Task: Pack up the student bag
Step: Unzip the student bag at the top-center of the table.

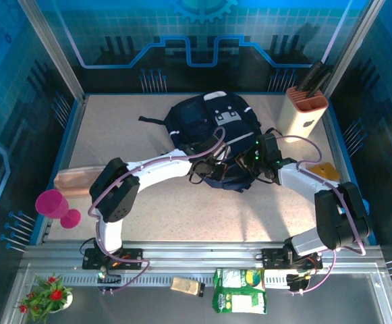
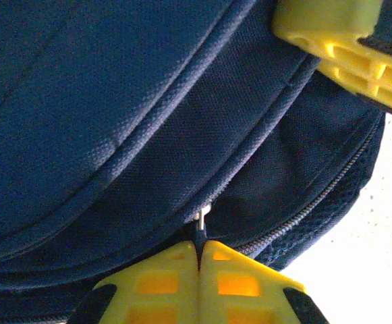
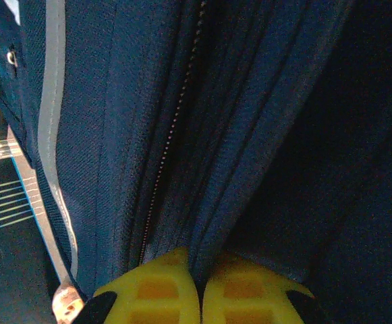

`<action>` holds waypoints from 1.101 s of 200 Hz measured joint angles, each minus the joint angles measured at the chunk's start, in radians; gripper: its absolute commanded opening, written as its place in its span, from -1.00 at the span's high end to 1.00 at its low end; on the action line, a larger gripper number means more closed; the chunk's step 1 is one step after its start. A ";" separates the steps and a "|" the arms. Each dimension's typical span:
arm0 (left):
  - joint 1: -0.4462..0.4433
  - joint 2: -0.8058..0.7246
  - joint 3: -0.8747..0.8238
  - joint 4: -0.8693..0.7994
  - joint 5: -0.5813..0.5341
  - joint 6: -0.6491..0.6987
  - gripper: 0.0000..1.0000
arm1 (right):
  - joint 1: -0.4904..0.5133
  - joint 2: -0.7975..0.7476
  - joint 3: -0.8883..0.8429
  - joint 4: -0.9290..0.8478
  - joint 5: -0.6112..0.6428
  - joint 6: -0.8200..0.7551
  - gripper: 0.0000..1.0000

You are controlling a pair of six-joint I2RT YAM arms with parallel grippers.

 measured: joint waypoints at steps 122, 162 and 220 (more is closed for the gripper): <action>0.085 -0.150 -0.156 -0.047 -0.065 0.124 1.00 | -0.027 -0.074 0.005 -0.039 0.007 -0.058 0.92; 0.221 -0.156 -0.172 -0.026 -0.041 0.130 1.00 | -0.027 -0.076 0.008 -0.040 -0.011 -0.061 0.92; 0.387 -0.072 -0.078 0.010 0.008 0.106 0.95 | -0.025 -0.080 0.008 -0.036 -0.026 -0.060 0.91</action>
